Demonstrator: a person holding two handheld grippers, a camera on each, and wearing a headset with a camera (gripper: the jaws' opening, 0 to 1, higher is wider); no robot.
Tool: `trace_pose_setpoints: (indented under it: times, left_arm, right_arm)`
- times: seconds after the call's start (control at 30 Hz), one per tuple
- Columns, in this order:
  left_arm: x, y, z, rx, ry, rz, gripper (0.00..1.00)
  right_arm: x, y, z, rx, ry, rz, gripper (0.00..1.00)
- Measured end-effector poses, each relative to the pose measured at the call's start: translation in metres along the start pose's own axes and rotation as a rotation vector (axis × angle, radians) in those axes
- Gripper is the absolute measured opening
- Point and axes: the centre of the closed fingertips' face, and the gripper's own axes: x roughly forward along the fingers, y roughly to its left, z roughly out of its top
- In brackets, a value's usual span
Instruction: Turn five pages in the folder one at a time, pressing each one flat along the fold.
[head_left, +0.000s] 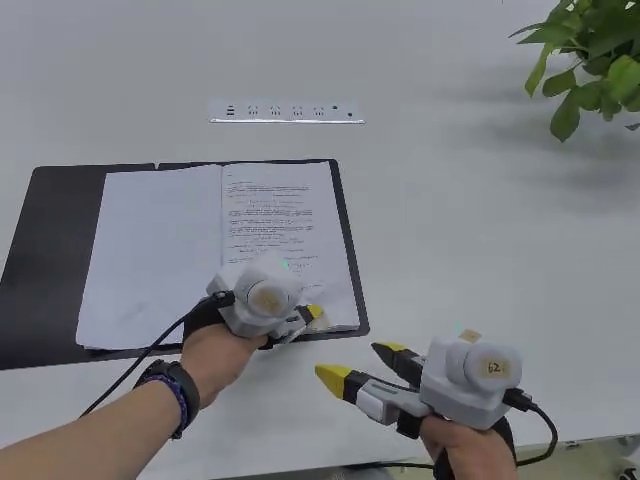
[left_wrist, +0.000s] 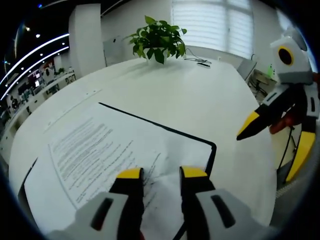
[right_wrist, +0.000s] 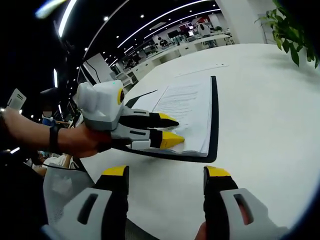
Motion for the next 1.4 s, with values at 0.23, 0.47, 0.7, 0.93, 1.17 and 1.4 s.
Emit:
trace_pose_setpoints:
  times: [0.23, 0.47, 0.7, 0.93, 1.17, 1.4]
  left_arm:
    - [0.000, 0.004, -0.001, -0.020, -0.005, 0.008, 0.20]
    - [0.000, 0.008, 0.000, -0.057, -0.016, 0.013, 0.14]
    - [-0.001, 0.012, -0.001, -0.163, -0.047, 0.004, 0.09]
    - [-0.002, 0.012, 0.000, -0.209, -0.063, -0.007, 0.08]
    - [-0.004, 0.013, 0.000, -0.247, -0.072, -0.012, 0.07]
    - [-0.005, 0.009, -0.001, -0.250, -0.070, -0.023, 0.11]
  right_arm:
    - [0.009, -0.006, 0.016, -0.014, -0.020, 0.005, 0.58]
    - [0.022, -0.015, 0.034, -0.021, -0.045, 0.012, 0.56]
    - [0.038, -0.026, 0.054, -0.011, -0.069, 0.024, 0.54]
    - [0.061, -0.035, 0.076, 0.027, -0.098, 0.050, 0.51]
    - [0.080, -0.039, 0.083, 0.086, -0.111, 0.074, 0.48]
    - [0.082, -0.045, 0.089, 0.147, -0.142, 0.089, 0.40]
